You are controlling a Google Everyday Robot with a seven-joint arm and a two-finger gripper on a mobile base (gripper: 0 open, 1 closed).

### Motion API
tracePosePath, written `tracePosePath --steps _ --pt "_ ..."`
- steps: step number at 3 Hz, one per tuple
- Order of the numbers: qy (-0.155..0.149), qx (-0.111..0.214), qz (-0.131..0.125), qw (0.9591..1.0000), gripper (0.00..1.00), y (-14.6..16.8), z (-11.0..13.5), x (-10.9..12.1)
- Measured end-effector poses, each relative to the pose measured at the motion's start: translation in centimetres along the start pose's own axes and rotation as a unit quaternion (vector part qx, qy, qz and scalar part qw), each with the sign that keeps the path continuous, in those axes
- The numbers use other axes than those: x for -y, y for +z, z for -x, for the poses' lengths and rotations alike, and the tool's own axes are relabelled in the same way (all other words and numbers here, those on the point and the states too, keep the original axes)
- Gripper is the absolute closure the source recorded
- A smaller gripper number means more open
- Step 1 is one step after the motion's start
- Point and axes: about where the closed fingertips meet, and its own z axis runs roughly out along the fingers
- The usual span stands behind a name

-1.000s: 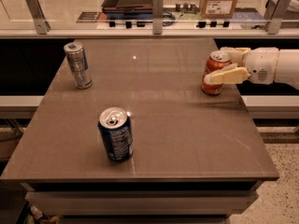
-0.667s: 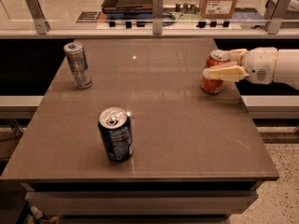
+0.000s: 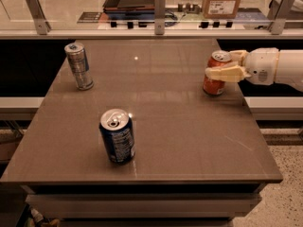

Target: Move coke can near redbull can

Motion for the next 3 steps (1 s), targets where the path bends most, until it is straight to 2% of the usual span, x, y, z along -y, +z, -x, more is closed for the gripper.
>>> tracePosePath --steps 1,2,3 --pt "0.0 0.001 0.003 1.0 1.0 0.3 0.3 0.0" --pt "-0.001 -0.001 0.006 1.0 1.0 1.9 2.5 -0.1" --pt "0.0 0.007 0.0 1.0 1.0 3.7 5.3 -1.2"
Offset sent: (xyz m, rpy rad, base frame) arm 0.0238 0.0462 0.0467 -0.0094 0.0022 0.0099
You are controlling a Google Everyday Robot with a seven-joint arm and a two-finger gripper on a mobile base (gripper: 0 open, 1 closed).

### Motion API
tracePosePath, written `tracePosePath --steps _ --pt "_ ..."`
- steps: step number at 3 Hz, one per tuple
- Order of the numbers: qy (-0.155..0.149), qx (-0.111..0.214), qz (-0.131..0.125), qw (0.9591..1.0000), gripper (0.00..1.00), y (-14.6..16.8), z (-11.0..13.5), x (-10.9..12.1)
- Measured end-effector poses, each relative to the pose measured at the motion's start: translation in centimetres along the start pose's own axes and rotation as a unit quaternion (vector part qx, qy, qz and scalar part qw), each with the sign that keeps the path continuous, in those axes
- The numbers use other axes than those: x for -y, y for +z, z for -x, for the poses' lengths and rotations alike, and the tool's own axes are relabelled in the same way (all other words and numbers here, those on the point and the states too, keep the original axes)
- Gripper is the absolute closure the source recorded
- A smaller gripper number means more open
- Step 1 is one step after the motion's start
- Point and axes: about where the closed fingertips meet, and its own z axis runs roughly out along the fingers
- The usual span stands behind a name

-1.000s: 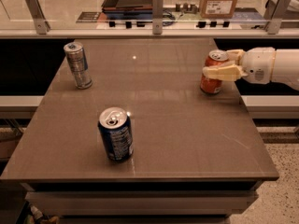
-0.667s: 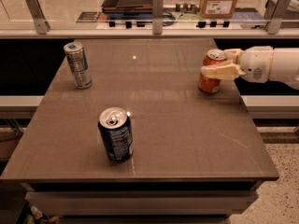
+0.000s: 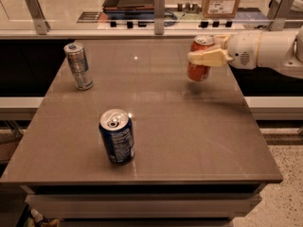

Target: Move coke can near redbull can

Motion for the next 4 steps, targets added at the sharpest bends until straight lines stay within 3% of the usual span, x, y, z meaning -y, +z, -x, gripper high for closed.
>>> tracePosePath --steps 2,4 --pt "0.004 0.022 -0.02 0.9995 1.0 4.2 4.1 -2.5" --pt "-0.001 0.009 0.001 1.0 1.0 9.8 5.9 -5.1"
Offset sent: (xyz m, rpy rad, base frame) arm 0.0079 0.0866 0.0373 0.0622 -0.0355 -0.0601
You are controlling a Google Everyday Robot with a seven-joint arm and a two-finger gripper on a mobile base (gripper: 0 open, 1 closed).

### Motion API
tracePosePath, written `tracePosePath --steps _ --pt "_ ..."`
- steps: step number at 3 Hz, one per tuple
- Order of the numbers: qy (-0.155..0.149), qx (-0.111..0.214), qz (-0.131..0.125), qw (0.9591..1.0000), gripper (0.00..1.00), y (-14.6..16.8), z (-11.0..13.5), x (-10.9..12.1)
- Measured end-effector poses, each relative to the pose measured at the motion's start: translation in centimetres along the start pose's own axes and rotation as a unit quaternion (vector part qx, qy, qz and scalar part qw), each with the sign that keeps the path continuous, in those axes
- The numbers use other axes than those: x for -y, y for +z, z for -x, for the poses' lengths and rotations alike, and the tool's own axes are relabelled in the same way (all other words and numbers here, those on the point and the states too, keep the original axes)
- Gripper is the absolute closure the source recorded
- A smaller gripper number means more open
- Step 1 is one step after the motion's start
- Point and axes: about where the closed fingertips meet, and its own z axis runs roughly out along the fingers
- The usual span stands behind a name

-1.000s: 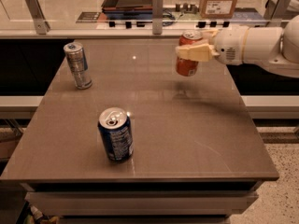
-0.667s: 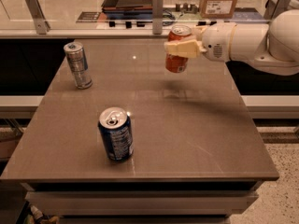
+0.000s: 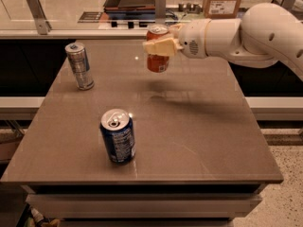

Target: Move coke can near redbull can

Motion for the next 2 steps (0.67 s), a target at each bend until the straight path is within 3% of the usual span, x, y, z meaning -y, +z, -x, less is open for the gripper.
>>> tracePosePath --steps 2 --pt "-0.016 -0.001 0.023 0.9996 1.0 3.7 0.2 -3.2"
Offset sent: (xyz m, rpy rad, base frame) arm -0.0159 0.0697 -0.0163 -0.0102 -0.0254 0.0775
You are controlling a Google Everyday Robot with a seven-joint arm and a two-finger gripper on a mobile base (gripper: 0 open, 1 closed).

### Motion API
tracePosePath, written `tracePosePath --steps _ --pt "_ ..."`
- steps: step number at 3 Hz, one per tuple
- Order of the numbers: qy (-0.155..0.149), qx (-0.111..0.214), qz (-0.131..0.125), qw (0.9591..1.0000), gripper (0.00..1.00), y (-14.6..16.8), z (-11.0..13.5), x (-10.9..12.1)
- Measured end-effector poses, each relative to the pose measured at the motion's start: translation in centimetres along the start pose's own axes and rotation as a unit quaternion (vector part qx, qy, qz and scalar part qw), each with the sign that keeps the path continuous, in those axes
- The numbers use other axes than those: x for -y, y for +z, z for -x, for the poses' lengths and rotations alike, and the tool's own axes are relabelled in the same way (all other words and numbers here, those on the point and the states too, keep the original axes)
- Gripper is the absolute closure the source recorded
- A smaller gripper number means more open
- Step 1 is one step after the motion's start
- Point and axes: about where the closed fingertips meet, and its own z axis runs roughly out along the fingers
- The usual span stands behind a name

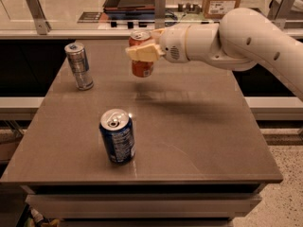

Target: Move coke can near redbull can

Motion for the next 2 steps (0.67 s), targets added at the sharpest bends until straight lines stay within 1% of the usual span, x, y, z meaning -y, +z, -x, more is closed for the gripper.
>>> tracePosePath --steps 2 --pt "-0.012 0.001 0.02 0.9997 1.0 2.6 0.4 -2.4"
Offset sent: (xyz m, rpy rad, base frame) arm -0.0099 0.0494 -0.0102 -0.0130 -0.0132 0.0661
